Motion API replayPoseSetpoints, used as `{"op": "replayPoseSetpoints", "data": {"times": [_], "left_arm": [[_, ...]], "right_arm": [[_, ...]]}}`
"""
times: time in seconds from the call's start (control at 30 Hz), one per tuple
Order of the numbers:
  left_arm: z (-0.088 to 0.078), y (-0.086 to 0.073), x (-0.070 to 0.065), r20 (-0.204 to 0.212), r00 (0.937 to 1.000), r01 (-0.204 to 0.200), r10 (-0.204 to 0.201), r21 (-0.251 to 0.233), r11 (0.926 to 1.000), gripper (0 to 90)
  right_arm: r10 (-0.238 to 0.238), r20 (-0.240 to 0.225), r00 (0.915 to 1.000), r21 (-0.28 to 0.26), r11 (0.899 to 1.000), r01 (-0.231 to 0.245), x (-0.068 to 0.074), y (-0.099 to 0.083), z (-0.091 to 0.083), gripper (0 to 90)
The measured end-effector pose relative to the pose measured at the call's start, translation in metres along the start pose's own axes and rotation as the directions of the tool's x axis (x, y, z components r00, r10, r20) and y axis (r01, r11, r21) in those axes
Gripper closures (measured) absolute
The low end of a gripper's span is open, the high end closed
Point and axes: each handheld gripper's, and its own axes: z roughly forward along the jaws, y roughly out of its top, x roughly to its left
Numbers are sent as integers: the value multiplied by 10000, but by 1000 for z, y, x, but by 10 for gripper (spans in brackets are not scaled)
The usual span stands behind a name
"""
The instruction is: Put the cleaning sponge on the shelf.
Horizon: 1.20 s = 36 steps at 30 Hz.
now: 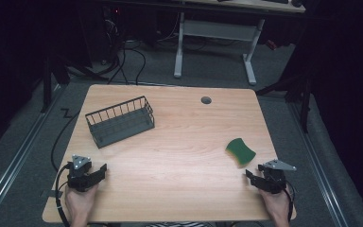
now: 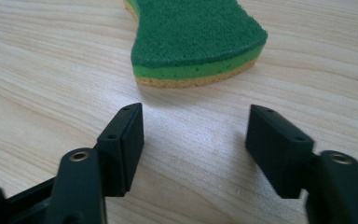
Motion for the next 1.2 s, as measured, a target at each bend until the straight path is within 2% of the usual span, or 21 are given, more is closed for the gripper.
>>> {"op": "replayPoseSetpoints", "data": {"times": [0.03,0.13,0.27,0.3,0.33,0.47,0.57,0.63,0.7,0.8,0.9,0.97,1.03,1.07,1.1,1.17,1.2], "left_arm": [[-1,3,1,-105,9999,101,-101,-59,9999,401],[-2,10,4,-53,9996,281,-282,-140,9995,417],[-1,19,6,-90,9996,252,-253,-112,9996,432],[-1,22,7,-96,9996,270,-271,-118,9996,432],[1,28,8,-127,9994,330,-332,-136,9994,439],[4,41,10,-128,9992,365,-368,-199,9991,455],[5,50,11,-196,9991,360,-367,-348,9987,459],[8,54,11,-265,9989,378,-388,-352,9987,464],[11,58,13,-311,9986,420,-430,-323,9986,469],[15,62,15,-226,9970,731,-741,-426,9964,484],[21,64,18,-286,9959,855,-863,-297,9959,501],[23,66,18,-316,9959,838,-846,-252,9962,512],[25,68,18,-378,9956,853,-863,-273,9960,524],[25,68,18,-378,9956,853,-863,-273,9960,528],[27,69,20,-385,9950,909,-919,-249,9955,533],[28,70,21,-376,9947,947,-956,-241,9952,537],[29,71,21,-339,9941,1023,-1032,-271,9944,537]], "right_arm": [[-61,-37,10000,-112,9999,61,2,3,-1,413],[-356,-222,9991,-510,9981,344,11,16,-4,437],[-773,-701,9945,-904,9934,708,27,41,0,471],[-773,-701,9945,-904,9934,708,27,41,0,471],[-1020,-1015,9896,-1141,9894,902,36,55,6,486],[-1407,-1331,9811,-1536,9809,1198,52,78,23,488],[-1142,-2198,9688,-1336,9873,861,62,97,40,492],[-1281,-2416,9619,-1207,9875,1012,73,109,51,504],[-1311,-2788,9514,-1056,9888,1053,83,120,61,510],[-1471,-3186,9364,-836,9884,1269,101,137,77,537],[-1524,-3442,9264,-712,9881,1361,118,155,91,565],[-1646,-3531,9210,-917,9857,1410,129,167,99,581],[-1773,-3556,9177,-1038,9833,1498,140,180,106,599],[-1773,-3556,9177,-1038,9833,1498,140,180,106,599],[-2013,-3565,9123,-1111,9787,1726,152,193,116,623],[-2031,-3586,9111,-1032,9787,1775,156,197,119,629],[-2084,-3646,9075,-900,9780,1885,166,208,129,637]]}}
